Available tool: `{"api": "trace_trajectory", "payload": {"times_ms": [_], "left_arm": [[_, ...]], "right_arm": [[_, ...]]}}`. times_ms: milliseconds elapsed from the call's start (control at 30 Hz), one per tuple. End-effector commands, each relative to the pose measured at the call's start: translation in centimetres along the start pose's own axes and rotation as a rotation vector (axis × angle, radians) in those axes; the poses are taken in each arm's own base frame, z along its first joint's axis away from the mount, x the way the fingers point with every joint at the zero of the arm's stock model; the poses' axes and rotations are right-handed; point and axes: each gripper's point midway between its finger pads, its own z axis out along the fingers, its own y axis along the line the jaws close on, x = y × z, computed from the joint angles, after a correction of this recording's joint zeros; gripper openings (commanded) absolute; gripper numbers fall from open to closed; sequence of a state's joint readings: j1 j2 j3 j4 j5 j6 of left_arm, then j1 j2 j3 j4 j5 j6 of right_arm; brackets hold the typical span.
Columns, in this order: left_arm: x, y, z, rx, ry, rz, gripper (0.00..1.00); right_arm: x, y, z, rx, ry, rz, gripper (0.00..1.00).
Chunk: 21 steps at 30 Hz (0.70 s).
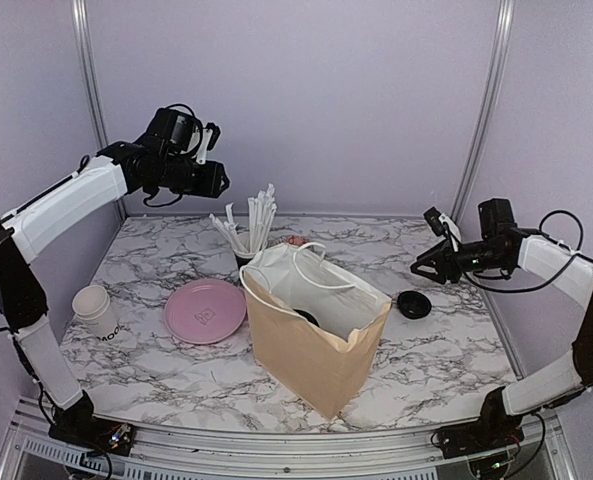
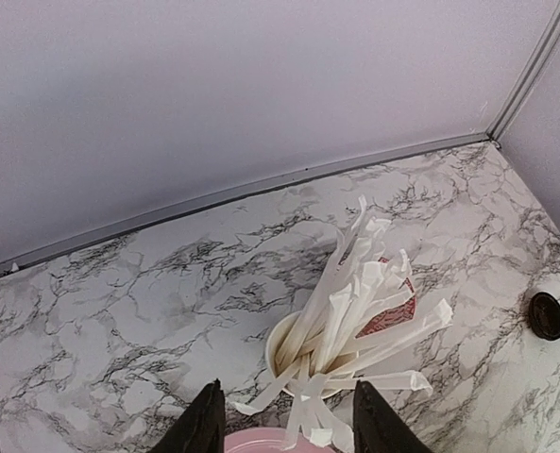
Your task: Pack the takeout coffee
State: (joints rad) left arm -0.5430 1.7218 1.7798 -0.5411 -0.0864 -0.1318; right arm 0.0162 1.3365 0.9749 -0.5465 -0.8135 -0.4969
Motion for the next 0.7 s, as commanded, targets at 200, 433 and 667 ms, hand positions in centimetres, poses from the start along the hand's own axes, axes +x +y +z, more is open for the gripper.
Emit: {"api": "trace_trajectory", "payload": {"times_ms": [200, 433, 667], "left_arm": [[1.6, -2.1, 4.0, 0.126, 0.060, -0.023, 0.42], [2.4, -1.4, 5.1, 0.086, 0.072, -0.019, 0.41], [3.2, -1.1, 5.9, 0.073, 0.093, -0.002, 0.36]], "right_arm": [[-1.0, 0.1, 0.2, -0.033, -0.053, -0.056, 0.46], [-1.0, 0.3, 0.1, -0.041, -0.055, -0.064, 0.46], [-0.8, 0.3, 0.2, -0.045, -0.049, -0.065, 0.46]]}}
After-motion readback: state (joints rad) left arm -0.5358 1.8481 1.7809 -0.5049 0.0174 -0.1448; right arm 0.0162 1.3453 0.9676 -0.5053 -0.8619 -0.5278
